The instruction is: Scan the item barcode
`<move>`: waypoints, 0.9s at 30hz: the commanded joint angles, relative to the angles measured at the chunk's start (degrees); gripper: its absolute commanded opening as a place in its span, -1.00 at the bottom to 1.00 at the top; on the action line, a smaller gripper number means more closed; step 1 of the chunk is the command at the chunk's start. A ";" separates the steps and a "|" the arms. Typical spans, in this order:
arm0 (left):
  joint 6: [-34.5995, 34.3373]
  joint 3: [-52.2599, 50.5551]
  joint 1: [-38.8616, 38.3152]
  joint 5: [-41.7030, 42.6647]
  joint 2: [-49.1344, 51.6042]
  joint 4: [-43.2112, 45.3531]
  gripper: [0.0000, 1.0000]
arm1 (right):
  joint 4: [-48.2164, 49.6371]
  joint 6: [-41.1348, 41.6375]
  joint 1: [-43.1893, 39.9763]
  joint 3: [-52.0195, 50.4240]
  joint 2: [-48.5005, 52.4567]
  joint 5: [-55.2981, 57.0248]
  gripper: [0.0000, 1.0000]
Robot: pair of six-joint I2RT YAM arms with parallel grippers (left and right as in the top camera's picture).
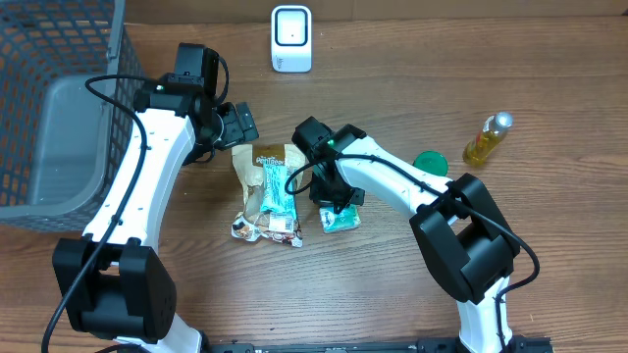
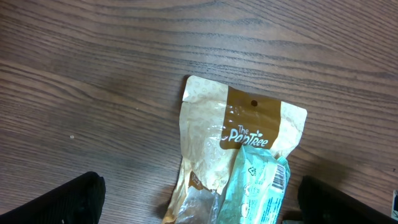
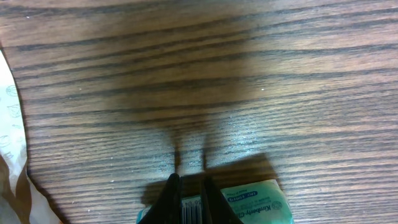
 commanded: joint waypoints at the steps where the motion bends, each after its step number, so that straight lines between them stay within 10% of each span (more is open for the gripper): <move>1: 0.66 0.85 -0.07 -0.02 0.13 0.07 0.99 | -0.02 0.22 0.33 -0.31 -0.31 -1.22 -0.83; 27: 0.66 0.85 -0.07 -0.02 0.13 0.07 1.00 | -9.66 -11.67 -0.92 4.17 -0.72 -14.40 -0.93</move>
